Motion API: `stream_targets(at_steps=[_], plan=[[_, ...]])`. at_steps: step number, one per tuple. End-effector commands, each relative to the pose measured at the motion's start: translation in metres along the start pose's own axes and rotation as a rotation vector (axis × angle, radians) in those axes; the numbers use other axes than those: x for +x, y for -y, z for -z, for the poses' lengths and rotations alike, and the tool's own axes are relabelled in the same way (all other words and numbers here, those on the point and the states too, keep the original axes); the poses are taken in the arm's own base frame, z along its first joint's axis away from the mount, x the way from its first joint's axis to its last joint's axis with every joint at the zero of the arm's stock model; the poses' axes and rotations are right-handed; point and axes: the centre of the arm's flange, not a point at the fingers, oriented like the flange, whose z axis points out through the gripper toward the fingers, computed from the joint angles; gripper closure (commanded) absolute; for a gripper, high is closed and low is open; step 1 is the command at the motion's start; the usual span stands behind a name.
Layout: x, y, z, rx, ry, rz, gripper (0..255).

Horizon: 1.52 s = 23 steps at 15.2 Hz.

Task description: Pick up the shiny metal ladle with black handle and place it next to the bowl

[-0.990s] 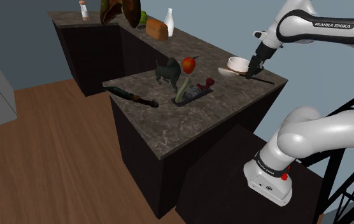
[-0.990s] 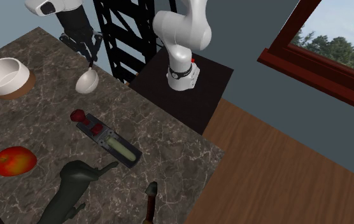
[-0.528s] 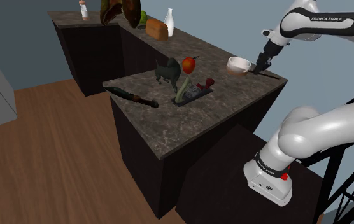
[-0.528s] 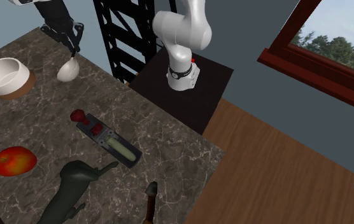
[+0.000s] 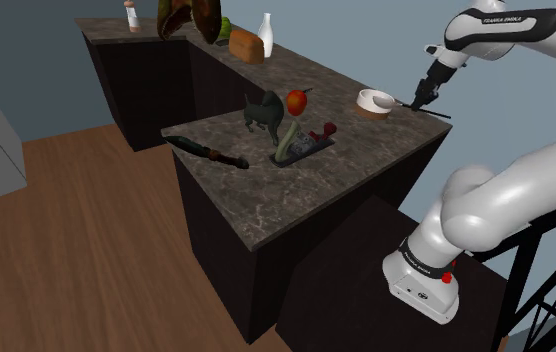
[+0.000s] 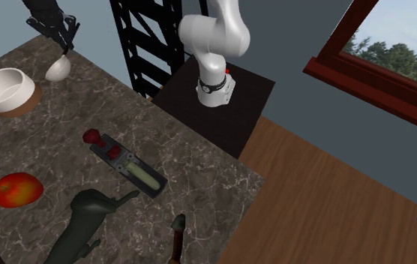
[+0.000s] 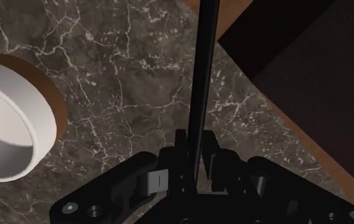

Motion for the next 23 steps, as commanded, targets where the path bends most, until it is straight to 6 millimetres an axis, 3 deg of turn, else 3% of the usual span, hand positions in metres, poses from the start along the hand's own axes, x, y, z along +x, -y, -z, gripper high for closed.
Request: stream_targets(at_steps=[1,7,23], plan=[[-0.015,-0.021,0.005,-0.002,0.001,0.002,255],[-0.065,-0.084,0.010,-0.002,0.001,0.002,255],[-0.078,-0.081,-0.073,-0.002,0.001,0.002,255]])
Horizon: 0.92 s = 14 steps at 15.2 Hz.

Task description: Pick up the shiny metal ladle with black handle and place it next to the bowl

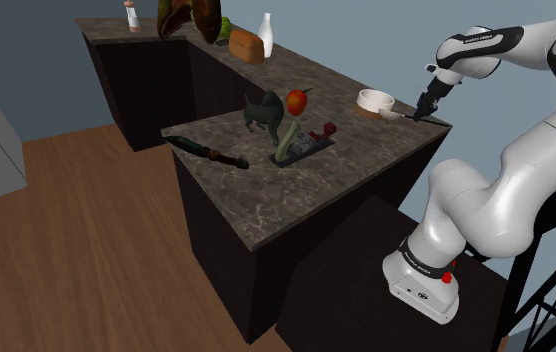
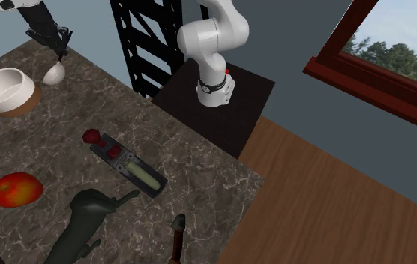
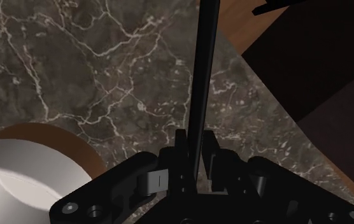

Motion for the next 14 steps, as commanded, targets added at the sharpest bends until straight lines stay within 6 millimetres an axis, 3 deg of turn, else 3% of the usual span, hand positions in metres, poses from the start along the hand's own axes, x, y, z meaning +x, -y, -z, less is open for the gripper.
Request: stream_targets(at_steps=[1,11,14], plan=[[-0.001,0.001,-0.011,0.000,0.000,0.000,255],[-0.010,0.004,-0.063,0.000,0.000,0.000,255],[-0.010,0.004,-0.063,0.000,0.000,0.000,255]])
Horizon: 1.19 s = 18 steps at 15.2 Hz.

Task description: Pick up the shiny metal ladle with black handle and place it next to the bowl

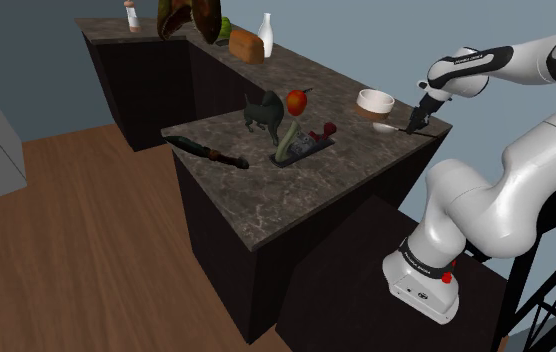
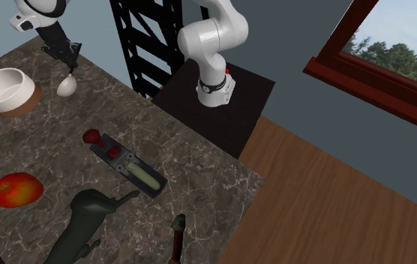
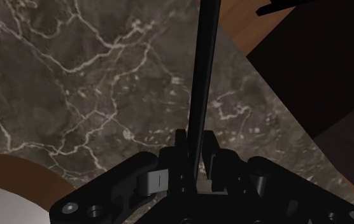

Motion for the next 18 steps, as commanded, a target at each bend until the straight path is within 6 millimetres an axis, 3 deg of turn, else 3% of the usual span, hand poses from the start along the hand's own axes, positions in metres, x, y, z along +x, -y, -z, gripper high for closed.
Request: stream_targets(at_steps=[1,4,5,10,14,18], plan=[[0.000,0.000,-0.001,0.000,0.000,0.000,255],[0.000,0.000,-0.001,0.000,0.000,0.000,255],[0.000,0.000,-0.001,0.000,0.000,0.000,0],[0.000,0.000,-0.001,0.000,0.000,0.000,0],[0.000,0.000,0.049,0.000,0.000,0.000,0],[0.000,0.000,0.049,0.000,0.000,0.000,0]])
